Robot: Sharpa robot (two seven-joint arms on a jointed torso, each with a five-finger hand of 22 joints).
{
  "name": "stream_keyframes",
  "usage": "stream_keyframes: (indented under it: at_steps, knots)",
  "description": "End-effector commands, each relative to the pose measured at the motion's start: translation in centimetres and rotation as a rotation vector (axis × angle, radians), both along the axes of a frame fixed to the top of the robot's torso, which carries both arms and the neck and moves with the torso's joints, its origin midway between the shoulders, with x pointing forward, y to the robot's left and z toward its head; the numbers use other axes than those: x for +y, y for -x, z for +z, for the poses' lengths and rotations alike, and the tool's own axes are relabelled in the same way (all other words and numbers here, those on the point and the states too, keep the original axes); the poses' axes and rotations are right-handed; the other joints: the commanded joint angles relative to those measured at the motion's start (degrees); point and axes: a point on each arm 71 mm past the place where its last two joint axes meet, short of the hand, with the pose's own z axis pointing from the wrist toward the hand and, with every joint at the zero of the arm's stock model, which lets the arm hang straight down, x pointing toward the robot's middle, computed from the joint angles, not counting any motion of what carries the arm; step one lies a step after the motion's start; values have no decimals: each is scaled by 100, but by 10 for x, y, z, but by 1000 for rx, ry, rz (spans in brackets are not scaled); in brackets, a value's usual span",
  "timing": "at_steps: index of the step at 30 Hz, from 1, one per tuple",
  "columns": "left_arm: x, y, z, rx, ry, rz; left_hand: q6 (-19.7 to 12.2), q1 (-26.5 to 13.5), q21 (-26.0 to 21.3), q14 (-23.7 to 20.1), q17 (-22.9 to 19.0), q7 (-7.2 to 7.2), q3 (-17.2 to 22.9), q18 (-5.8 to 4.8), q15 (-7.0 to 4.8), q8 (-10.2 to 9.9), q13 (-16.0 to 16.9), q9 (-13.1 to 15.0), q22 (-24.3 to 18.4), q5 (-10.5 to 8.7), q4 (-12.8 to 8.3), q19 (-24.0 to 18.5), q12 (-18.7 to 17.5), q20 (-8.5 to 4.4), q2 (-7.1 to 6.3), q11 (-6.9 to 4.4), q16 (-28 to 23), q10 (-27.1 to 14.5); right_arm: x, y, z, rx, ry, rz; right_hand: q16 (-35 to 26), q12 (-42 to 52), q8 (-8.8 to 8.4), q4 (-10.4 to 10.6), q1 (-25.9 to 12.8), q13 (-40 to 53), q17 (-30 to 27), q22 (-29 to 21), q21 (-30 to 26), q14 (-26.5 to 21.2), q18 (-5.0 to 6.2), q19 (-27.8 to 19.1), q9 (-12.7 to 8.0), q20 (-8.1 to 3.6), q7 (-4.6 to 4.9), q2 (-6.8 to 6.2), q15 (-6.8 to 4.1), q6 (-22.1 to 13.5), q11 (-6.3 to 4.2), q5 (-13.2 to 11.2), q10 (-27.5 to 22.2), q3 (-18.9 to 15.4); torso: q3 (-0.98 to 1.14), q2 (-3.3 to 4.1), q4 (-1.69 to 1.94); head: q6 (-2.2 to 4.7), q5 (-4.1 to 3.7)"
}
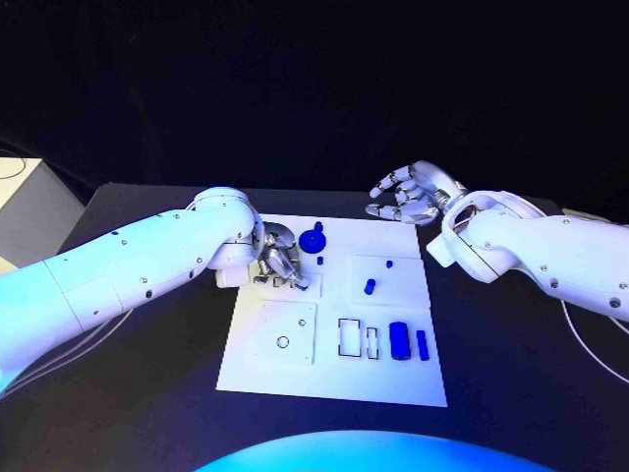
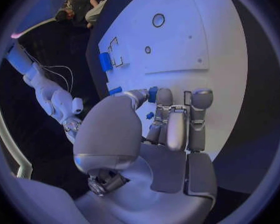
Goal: Assemble the parts on the task board
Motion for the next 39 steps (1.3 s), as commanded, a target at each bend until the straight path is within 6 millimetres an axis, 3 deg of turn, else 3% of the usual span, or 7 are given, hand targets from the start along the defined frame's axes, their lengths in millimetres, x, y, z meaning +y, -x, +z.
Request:
stream_keyframes:
  at_steps: [1,5,9,13,21,24,39]
  knots:
    - [-1,1,0,14,32,-1,-32,121,4,-7,10,-37,357,-25,-23,55,-14,127,12,32,-110,-54,-40,-11,12,-36,-14,8,2,0,-1,11,9,17,-38,25,20,3,-58,347,1159,743,-40,497,114,189,8,25,-7,8,17,-52,12,37,10,-32,0,1,0,2,-6]
    - [1,0,1,6,52,18,-33,50,37,12,44,-41,970,-27,-33,173,16,300,43,34,-307,-41,-28,-20,-99,-51,2,70,1,1,-2,15,9,18,-39,24,20,5,-68,345,1158,742,-41,496,114,189,8,25,-7,13,17,-52,12,40,8,-35,0,0,-2,-6,2]
    - [5,0,3,-12,73,42,-32,-471,242,105,211,-55,1967,-76,-56,432,247,587,341,34,-701,102,171,-35,-190,-69,104,267,1,1,-3,21,8,18,-35,31,28,11,-142,345,1164,743,-42,498,114,191,12,26,-8,48,19,-52,12,42,10,-55,1,-2,3,-14,-1]
    - [10,0,6,-32,95,66,-21,-794,331,178,352,-85,2299,-92,-76,543,415,701,454,66,-994,144,330,-45,-217,-88,189,389,0,1,-4,25,9,18,-34,31,29,13,-159,343,1165,745,-39,498,113,192,13,27,-8,57,18,-52,12,41,9,-60,5,-5,-1,-9,2]
    - [18,3,12,-61,140,121,69,-1110,508,320,620,-133,2646,-138,-126,666,575,756,731,186,-1369,306,488,-88,-280,-142,332,609,-3,1,-5,30,13,15,-34,31,29,13,-159,343,1165,745,-39,498,113,192,13,27,-8,57,18,-52,12,41,9,-60,4,1,5,-13,5]
    - [21,5,13,-71,147,134,156,-1302,571,397,771,-174,2743,-153,-160,728,663,726,824,383,-1490,372,566,-118,-306,-181,405,771,-5,2,-5,30,13,12,-34,31,29,13,-159,343,1165,745,-39,498,113,192,13,27,-8,57,18,-52,12,41,9,-60,7,-1,7,-18,10]
    - [21,10,17,-172,94,126,251,-1474,596,476,934,-227,2808,-161,-207,786,750,666,864,557,-1608,418,633,-162,-313,-232,479,948,-7,2,-5,28,14,8,-40,33,31,7,-183,341,1156,740,-48,495,115,191,14,27,-9,67,18,-56,12,45,8,-69,12,0,-1,-71,69]
